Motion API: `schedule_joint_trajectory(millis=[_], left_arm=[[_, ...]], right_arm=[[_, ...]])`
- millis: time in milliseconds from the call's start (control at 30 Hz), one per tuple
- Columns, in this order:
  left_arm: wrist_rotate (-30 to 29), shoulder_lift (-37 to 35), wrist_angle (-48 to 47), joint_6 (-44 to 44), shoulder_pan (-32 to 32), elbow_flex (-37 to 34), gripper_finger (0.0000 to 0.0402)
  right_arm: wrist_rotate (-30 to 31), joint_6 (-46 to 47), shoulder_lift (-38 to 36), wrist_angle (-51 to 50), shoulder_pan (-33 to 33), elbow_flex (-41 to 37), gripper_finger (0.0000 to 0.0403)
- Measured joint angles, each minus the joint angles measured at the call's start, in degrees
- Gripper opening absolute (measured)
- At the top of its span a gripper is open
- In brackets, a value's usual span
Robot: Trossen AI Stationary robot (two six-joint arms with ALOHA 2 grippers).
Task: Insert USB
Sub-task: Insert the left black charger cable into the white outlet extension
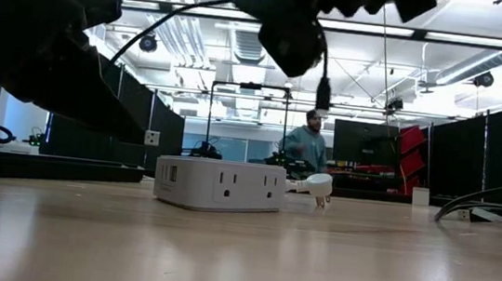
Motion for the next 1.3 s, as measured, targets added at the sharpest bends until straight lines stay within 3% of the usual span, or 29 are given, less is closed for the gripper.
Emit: schedule_joint_trajectory(millis=[267, 433, 600, 833, 967, 1133, 1200, 1300], left_arm=[[-0.1, -1.7, -0.4, 2.4, 0.1, 0.0, 0.0020], [0.0, -3.4, -0.4, 5.2, 1.4, 0.0, 0.0020], [3.4, -3.9, -1.2, 7.9, 3.9, 0.0, 0.0020], [6.6, -3.2, -4.7, 6.1, 4.2, 0.0, 0.0020], [10.2, -3.6, -9.1, 3.3, 3.6, 0.0, 0.0020], [10.3, -3.7, -9.9, 0.8, 2.4, 0.0, 0.0020], [10.1, -3.7, -10.0, -0.6, 1.9, 0.0, 0.0020], [10.2, -3.7, -10.0, -2.2, 0.7, 0.0, 0.0020]], right_arm=[[-5.2, 16.0, 1.4, -2.9, -1.2, -0.2, 0.0250], [-14.9, 19.5, 7.2, 10.3, -0.8, 0.4, 0.0243], [-22.1, 14.9, 11.3, 15.4, -0.9, 6.0, 0.0246], [-23.6, 3.0, 6.9, 15.1, -0.3, 11.5, 0.0245], [-20.0, -4.8, 1.9, 12.2, -0.6, 11.6, 0.0232], [-14.2, -16.5, -2.6, 13.2, -0.2, 11.5, 0.0216], [-9.2, -20.7, -4.0, 7.9, -0.1, 11.6, 0.0209], [6.2, -25.8, -5.2, -7.6, -0.6, 11.5, 0.0200]])
